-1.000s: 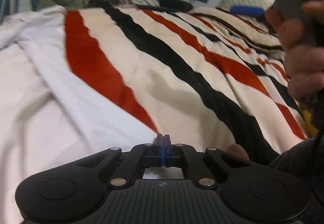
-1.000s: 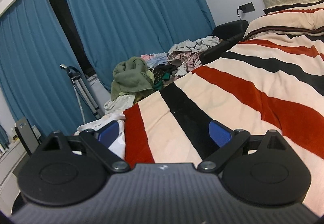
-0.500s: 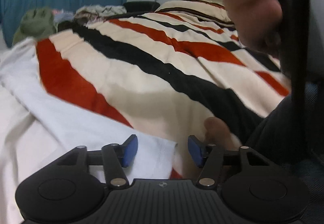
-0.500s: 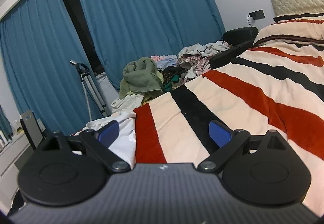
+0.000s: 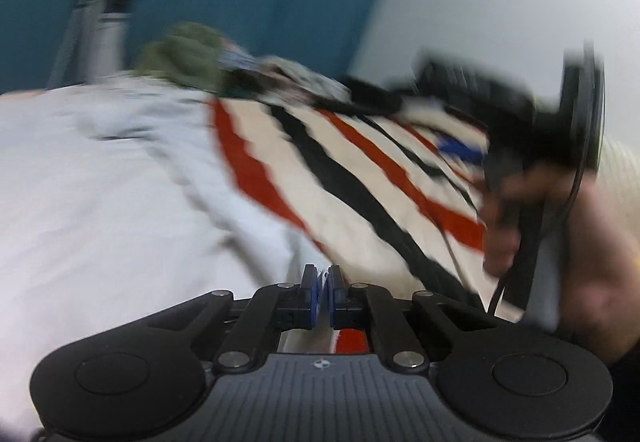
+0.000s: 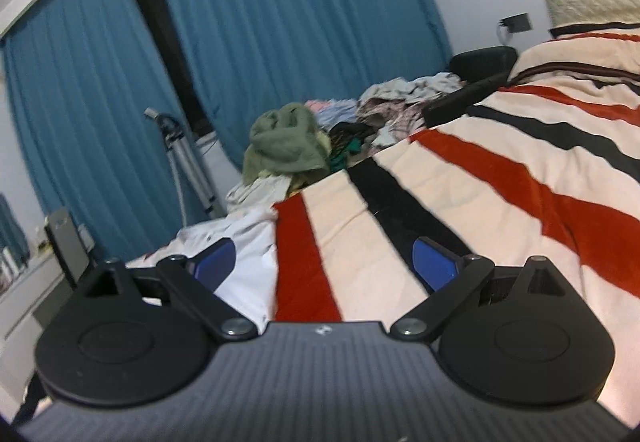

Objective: Fold clothes

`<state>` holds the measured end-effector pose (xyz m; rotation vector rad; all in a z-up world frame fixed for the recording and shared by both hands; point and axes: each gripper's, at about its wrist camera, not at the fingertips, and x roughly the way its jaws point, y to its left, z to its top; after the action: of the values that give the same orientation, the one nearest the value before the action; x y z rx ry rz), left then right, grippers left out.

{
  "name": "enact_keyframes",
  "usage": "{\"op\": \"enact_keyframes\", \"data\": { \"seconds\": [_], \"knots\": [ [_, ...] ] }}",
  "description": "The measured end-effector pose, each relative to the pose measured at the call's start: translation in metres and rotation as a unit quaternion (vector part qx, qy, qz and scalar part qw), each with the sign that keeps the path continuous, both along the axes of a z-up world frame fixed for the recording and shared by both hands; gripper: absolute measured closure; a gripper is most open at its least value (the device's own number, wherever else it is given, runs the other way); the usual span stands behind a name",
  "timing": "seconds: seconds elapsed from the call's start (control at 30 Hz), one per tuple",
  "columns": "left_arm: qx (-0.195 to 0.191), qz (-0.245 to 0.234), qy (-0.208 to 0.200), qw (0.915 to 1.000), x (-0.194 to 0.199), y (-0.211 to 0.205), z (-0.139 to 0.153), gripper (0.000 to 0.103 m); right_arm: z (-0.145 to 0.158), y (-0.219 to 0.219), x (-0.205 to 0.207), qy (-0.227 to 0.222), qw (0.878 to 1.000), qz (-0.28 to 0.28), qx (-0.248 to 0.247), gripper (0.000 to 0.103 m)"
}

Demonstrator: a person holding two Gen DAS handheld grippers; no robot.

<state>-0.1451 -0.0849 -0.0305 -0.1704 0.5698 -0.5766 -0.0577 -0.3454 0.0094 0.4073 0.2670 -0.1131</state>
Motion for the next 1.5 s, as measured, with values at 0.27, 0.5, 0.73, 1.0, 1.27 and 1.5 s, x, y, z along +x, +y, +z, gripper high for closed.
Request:
{"op": "enact_keyframes", "data": {
  "seconds": [0.27,0.5,0.73,1.0,1.27,1.5],
  "knots": [
    [-0.014,0.128,0.131,0.983,-0.02,0.069,-0.022,0.098,-0.006,0.051,0.006,0.029,0.996,0.077,-0.022,0.006],
    [-0.027,0.115,0.133,0.9841,-0.005,0.068,-0.02,0.058,-0.021,0.07,0.009,0.072,0.991,0.117,-0.008,0.006],
    [-0.056,0.104,0.158,0.9804,0.023,0.07,-0.039,0.06,-0.085,0.057,0.016,0.214,0.949,0.142,0.18,0.044],
    [-0.067,0.105,0.144,0.9818,0.021,0.075,-0.041,0.101,-0.096,0.066,-0.012,0.292,0.926,0.134,0.196,0.057],
    [-0.122,0.116,0.127,0.9774,0.013,0.09,-0.031,0.101,-0.088,0.082,-0.04,0.342,0.92,0.131,0.14,0.057],
    [-0.117,0.116,0.132,0.9775,0.015,0.092,-0.032,0.101,-0.102,0.109,-0.017,0.367,0.905,0.181,0.118,0.085]
  ]
}}
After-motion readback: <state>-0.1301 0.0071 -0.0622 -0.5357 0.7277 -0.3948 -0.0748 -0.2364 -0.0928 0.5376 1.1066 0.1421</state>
